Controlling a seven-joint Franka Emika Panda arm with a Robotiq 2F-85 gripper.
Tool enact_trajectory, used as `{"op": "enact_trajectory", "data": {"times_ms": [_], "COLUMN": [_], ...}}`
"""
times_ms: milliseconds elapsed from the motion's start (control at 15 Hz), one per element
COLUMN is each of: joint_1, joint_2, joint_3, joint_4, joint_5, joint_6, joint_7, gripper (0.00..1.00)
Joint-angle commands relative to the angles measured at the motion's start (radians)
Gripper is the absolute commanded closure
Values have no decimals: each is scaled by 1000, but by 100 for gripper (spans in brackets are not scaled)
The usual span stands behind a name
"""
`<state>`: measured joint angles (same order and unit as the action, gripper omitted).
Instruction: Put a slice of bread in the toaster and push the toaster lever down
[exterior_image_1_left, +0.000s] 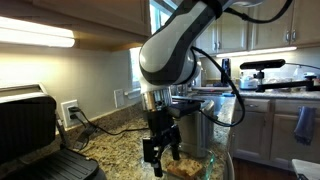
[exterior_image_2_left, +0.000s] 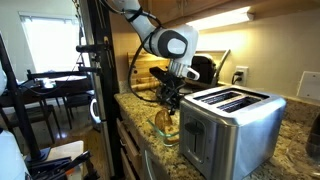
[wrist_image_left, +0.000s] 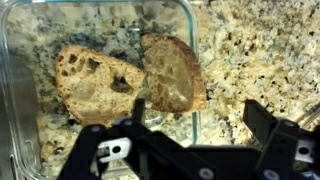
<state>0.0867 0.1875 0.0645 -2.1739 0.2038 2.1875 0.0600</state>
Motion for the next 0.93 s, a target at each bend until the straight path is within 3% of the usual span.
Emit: {"op": "enact_trajectory", "data": {"times_ms": [0, 67, 200, 267, 333, 867], "joint_1": [-12, -12, -11, -11, -11, -15], "joint_2": [-16, -18, -17, -20, -24, -17], "joint_3": [-1, -1, -2, -2, -2, -5], "joint_4": [-10, -14, -13, -17, -22, -16], "joint_5": [-1, -1, -2, -2, 0, 3], "joint_6": [-22, -23, -23, -22, -20, -20], "joint_7": [5, 6, 7, 7, 6, 6], "gripper": [14, 1, 0, 6, 25, 78]}}
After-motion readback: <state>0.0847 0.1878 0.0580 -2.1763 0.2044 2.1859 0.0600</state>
